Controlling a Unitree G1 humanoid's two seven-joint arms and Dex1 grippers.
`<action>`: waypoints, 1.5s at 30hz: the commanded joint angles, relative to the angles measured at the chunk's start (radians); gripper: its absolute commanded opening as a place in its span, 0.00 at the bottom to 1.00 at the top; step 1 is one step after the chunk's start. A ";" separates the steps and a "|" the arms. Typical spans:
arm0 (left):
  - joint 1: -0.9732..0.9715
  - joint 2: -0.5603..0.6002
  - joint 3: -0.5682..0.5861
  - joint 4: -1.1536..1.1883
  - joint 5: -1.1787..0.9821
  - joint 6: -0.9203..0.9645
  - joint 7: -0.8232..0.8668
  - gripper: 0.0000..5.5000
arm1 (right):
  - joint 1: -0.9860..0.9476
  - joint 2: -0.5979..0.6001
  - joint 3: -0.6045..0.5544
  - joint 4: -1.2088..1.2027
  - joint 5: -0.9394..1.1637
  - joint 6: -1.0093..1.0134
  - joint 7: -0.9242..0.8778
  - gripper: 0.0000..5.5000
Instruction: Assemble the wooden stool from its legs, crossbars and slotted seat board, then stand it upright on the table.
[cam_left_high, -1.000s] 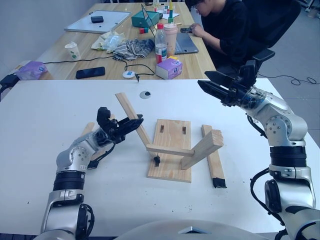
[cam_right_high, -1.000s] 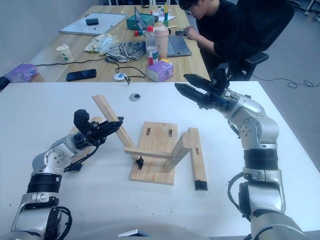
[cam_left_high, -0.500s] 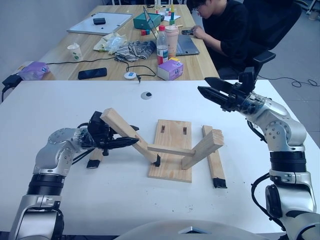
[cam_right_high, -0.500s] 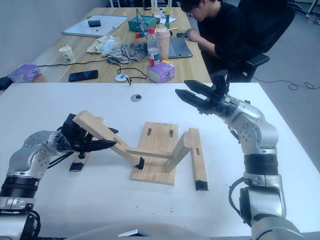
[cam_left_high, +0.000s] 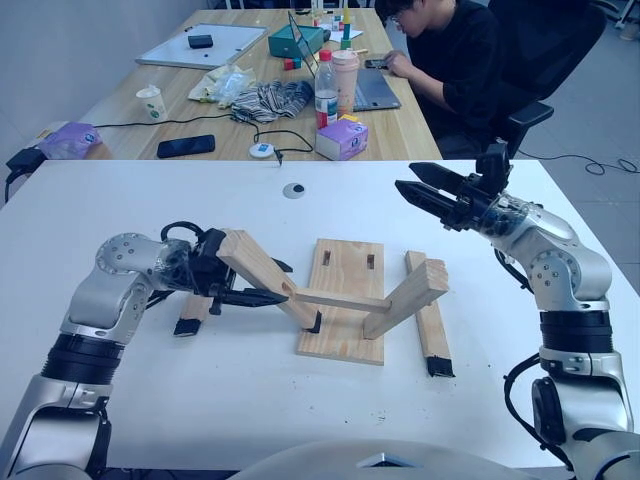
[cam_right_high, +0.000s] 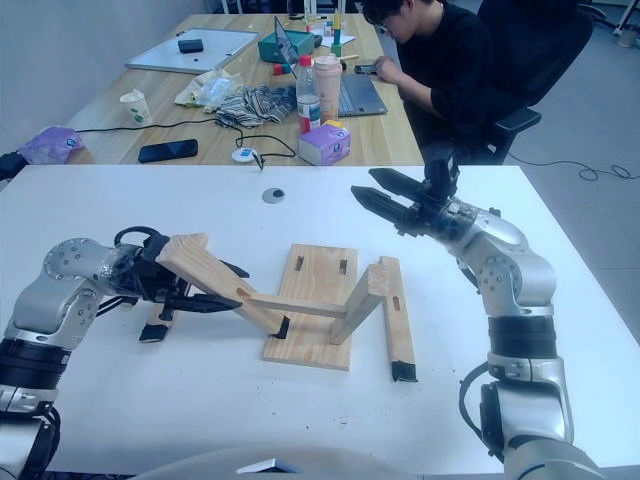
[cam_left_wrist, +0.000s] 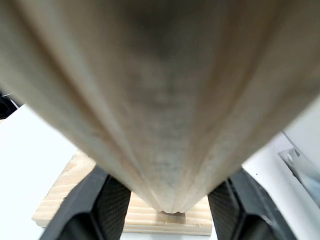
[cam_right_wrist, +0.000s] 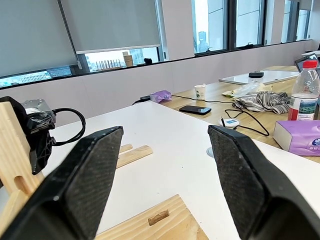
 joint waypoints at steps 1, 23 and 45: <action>0.029 0.064 -0.117 -0.007 0.251 0.082 0.112 0.37 | 0.025 0.027 0.012 -0.046 -0.018 -0.013 -0.023 0.57; -0.043 0.138 -0.373 -0.199 0.398 0.331 0.261 0.37 | 0.049 0.008 0.041 -0.077 -0.062 -0.052 -0.044 0.57; -0.046 0.069 -0.448 -0.039 0.303 0.551 0.611 0.37 | -0.641 -0.449 0.394 -0.412 -0.068 0.460 0.343 0.57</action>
